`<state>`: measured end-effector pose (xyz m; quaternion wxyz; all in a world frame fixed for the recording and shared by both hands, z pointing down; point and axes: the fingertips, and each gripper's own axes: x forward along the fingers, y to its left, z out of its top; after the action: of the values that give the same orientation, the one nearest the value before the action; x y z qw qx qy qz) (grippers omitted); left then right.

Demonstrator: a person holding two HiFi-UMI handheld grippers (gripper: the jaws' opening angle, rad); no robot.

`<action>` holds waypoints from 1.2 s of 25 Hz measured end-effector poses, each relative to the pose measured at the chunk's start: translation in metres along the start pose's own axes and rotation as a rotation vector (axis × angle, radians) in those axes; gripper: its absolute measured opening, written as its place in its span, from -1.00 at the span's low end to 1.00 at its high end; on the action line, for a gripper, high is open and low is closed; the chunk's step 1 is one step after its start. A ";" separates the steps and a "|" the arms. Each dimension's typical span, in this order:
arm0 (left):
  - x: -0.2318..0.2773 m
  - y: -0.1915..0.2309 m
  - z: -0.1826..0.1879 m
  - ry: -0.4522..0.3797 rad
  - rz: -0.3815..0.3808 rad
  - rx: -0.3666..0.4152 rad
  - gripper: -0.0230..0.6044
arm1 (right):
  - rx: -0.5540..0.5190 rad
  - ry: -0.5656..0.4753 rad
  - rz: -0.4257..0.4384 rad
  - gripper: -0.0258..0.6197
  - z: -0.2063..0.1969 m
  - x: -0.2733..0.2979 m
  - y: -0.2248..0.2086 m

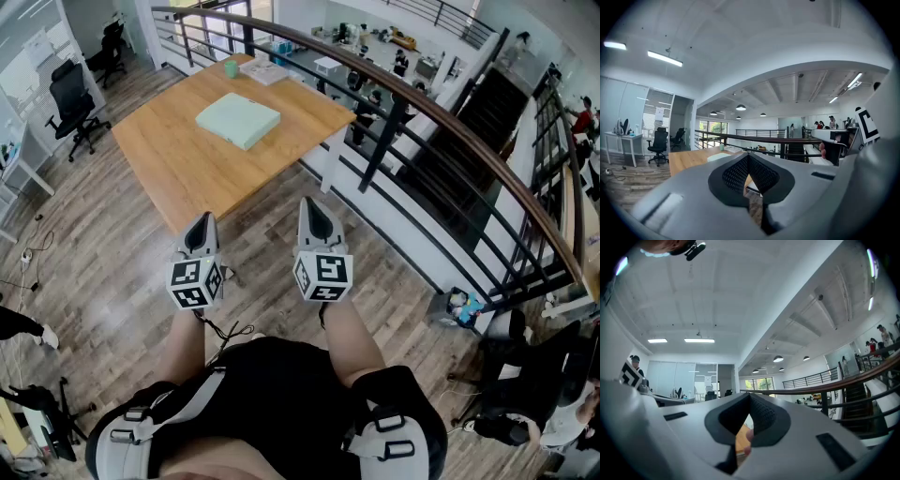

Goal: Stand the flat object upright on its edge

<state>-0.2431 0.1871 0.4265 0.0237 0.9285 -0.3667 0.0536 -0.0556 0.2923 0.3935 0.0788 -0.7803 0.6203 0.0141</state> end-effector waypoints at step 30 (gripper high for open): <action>0.027 0.076 0.003 -0.045 -0.061 0.029 -0.93 | -0.075 0.001 -0.050 -0.91 -0.012 0.053 0.059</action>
<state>-0.2749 0.1130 0.4272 0.0034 0.9405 -0.3378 0.0373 -0.1021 0.2268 0.3930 0.0495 -0.7979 0.5997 0.0353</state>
